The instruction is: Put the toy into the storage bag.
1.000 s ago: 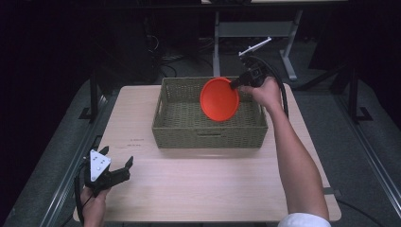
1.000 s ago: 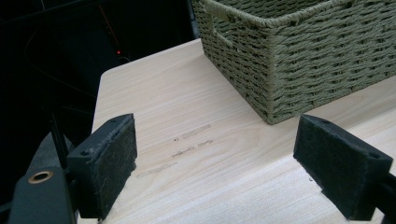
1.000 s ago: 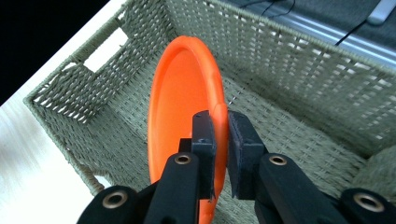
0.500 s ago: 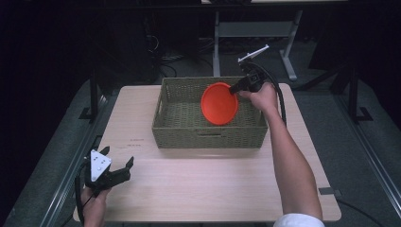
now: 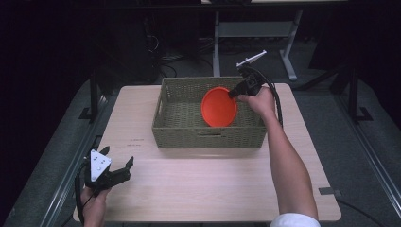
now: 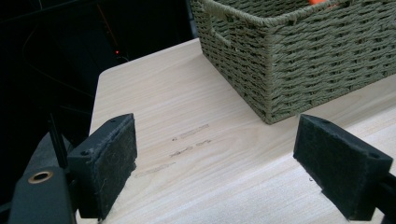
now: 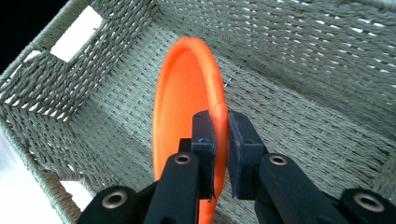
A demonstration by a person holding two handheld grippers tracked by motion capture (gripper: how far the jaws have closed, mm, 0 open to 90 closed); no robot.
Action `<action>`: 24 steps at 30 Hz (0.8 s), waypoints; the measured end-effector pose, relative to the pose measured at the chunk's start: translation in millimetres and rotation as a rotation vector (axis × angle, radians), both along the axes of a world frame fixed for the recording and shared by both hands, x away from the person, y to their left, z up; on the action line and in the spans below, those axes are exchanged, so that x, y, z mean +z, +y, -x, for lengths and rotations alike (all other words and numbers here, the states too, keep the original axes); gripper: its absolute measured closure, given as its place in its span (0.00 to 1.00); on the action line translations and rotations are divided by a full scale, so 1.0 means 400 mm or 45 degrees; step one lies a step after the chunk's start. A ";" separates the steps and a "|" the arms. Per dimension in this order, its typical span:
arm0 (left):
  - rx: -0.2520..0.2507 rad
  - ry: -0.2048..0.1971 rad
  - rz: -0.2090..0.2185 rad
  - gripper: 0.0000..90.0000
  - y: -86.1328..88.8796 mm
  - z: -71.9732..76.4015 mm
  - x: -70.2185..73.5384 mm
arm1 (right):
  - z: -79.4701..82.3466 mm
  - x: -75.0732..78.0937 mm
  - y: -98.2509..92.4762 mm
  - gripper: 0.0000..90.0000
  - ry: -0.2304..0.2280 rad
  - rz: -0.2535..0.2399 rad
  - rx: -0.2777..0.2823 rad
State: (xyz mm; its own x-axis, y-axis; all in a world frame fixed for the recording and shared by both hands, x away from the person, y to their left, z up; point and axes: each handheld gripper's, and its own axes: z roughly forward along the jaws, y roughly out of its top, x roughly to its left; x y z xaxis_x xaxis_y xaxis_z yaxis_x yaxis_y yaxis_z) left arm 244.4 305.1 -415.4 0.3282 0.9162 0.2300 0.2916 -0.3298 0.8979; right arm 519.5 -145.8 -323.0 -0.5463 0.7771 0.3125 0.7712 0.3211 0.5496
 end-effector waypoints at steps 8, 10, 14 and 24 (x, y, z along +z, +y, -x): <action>0.003 0.001 0.004 0.14 0.002 0.000 0.000 | -0.008 -0.020 0.026 0.91 0.023 0.002 0.025; 0.008 0.002 0.012 0.14 0.003 -0.001 -0.001 | -0.010 -0.025 0.029 0.91 0.032 -0.001 0.028; 0.008 0.002 0.011 0.14 0.003 -0.001 -0.002 | -0.015 -0.039 0.038 0.91 0.050 -0.003 0.030; 0.008 0.004 0.011 0.14 0.004 -0.001 -0.002 | -0.028 -0.098 0.024 0.91 0.147 0.040 -0.019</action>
